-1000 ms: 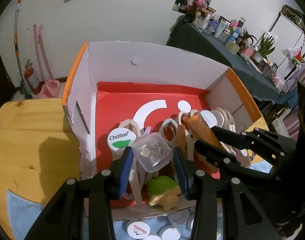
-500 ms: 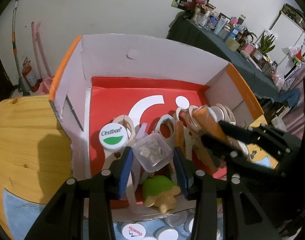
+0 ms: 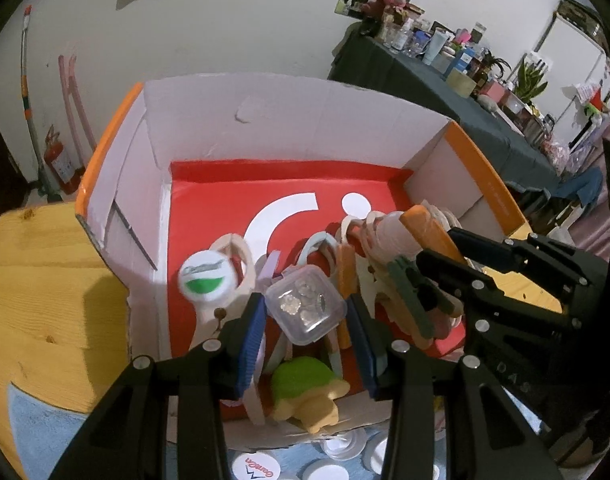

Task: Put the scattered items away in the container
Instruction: 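Lower clear box and orange packet into the box with both grippers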

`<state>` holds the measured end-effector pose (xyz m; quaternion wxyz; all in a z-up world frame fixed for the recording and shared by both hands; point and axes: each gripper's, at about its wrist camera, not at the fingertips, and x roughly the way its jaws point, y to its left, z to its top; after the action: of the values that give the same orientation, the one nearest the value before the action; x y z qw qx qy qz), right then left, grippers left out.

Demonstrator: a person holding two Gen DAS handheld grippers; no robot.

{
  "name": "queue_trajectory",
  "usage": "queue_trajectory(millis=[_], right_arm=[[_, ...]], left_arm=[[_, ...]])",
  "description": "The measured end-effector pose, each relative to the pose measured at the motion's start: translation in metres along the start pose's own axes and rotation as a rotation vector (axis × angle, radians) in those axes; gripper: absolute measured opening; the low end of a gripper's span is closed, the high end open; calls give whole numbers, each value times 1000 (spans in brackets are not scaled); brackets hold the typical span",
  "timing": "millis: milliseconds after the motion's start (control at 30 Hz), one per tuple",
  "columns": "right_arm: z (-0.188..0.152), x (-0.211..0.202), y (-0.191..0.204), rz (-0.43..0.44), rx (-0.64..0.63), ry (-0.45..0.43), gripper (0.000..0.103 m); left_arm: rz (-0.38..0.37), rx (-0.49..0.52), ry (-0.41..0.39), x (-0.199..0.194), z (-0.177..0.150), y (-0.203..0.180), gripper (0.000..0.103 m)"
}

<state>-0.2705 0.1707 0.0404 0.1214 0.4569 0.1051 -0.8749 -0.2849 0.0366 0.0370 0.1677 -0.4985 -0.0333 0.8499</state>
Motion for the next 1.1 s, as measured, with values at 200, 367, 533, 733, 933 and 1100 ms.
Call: queue_trajectory(millis=[200, 367, 533, 733, 933, 1100], right_arm=[[0, 0, -3, -28, -4, 6, 28], [-1, 4, -3, -56, -17, 18, 28], [-3, 8, -3, -66, -23, 30, 28], [-5, 13, -2, -80, -28, 37, 28], [-5, 14, -3, -88, -30, 38, 28], [-5, 16, -2, -92, -31, 43, 28]], left_arm=[[9, 21, 10, 7, 3, -10, 44], [16, 29, 20, 12, 1, -13, 44], [19, 29, 22, 13, 0, -13, 44], [23, 30, 30, 17, -2, -14, 44], [27, 29, 35, 21, -4, -13, 44], [28, 31, 36, 20, -3, -13, 44]])
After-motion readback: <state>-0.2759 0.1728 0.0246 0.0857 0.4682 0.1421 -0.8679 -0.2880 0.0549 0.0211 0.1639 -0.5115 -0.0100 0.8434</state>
